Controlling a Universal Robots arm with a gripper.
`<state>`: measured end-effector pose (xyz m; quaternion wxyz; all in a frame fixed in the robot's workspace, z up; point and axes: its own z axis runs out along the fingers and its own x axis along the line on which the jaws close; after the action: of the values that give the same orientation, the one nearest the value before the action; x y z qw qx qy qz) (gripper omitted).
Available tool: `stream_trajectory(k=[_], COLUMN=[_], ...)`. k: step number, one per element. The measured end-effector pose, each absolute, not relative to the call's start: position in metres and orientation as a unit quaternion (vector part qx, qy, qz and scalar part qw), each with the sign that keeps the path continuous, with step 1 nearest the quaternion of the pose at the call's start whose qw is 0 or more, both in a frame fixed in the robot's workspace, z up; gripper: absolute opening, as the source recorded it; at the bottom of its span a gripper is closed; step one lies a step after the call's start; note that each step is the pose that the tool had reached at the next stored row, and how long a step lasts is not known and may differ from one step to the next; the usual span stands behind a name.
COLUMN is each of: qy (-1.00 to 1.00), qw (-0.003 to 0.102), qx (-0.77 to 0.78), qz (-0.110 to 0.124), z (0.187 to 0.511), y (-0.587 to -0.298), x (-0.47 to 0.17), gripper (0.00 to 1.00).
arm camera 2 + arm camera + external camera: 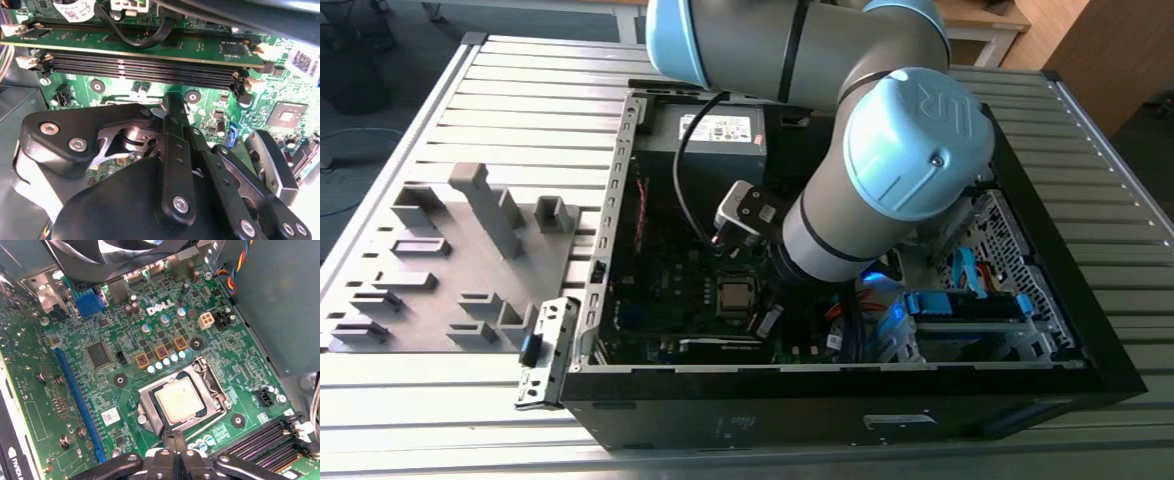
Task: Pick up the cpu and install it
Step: 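Install the first cpu locking lever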
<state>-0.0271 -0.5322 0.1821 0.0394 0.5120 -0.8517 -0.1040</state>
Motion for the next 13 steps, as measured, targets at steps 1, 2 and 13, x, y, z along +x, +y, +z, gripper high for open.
stream_trajectory(k=[1,2,13], qy=[-0.852,-0.852,-0.852], qw=[0.04,0.04,0.04], qx=[0.512,0.512,0.512], qz=[-0.104,-0.104,-0.104], z=[0.1817,0.1817,0.1817], y=[-0.5322,-0.5321,-0.5321], x=[-0.0271,-0.0271,-0.0272], gripper=[0.12,0.12,0.12])
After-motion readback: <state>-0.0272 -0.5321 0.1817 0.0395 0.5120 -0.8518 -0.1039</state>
